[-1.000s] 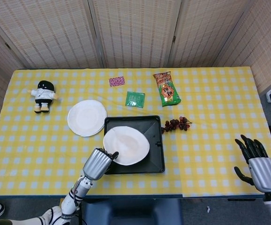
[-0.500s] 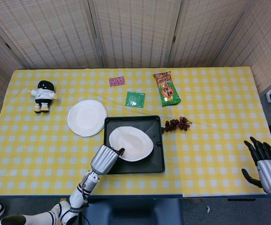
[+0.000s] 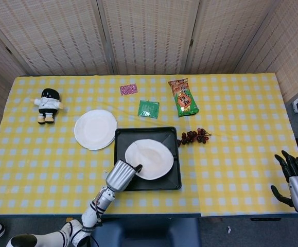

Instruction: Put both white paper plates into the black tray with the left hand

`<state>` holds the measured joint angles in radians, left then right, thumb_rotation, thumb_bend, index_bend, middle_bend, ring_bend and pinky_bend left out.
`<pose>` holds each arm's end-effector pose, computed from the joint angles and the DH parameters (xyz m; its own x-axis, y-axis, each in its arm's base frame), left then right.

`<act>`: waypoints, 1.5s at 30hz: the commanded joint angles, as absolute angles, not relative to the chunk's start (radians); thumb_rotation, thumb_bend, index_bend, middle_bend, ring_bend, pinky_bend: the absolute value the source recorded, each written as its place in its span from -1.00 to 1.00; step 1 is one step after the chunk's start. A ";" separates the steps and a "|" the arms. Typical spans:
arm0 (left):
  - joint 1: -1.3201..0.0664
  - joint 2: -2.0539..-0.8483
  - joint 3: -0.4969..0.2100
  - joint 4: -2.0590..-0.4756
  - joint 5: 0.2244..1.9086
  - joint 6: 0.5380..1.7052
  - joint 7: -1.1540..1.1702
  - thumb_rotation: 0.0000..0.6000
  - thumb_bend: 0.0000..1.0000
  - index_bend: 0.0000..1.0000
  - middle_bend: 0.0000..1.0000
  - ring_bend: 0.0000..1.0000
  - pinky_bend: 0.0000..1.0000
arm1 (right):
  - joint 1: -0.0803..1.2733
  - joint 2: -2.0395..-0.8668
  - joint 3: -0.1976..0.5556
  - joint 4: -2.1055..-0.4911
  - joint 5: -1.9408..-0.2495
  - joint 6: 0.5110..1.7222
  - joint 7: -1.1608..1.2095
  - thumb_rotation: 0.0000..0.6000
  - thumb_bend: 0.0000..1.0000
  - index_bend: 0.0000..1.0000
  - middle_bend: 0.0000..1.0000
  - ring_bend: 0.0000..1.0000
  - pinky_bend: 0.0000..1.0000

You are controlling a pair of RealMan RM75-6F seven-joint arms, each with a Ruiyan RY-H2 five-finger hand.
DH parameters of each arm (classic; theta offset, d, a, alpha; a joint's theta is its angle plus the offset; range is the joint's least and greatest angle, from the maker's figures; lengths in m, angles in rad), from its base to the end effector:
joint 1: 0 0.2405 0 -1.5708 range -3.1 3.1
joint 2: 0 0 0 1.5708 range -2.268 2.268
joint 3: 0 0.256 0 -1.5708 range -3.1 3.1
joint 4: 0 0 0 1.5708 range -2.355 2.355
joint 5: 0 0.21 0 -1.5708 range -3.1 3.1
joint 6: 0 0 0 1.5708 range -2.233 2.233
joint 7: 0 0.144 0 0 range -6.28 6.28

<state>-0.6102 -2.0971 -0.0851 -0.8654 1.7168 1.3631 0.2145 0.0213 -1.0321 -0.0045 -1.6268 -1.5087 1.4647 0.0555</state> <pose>-0.1159 0.2708 -0.1168 0.3963 -0.1317 0.9086 0.6814 -0.6211 -0.3872 -0.3294 -0.1490 0.1759 0.4079 -0.0979 0.9078 -0.9091 0.0490 0.4138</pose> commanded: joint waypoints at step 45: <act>-0.515 -1.676 -0.134 -1.038 1.557 1.364 0.288 1.00 -0.27 -0.22 1.00 1.00 1.00 | 0.026 -1.059 -0.018 -1.655 -1.579 1.466 0.006 1.00 -0.27 -1.00 -1.00 -1.00 -1.00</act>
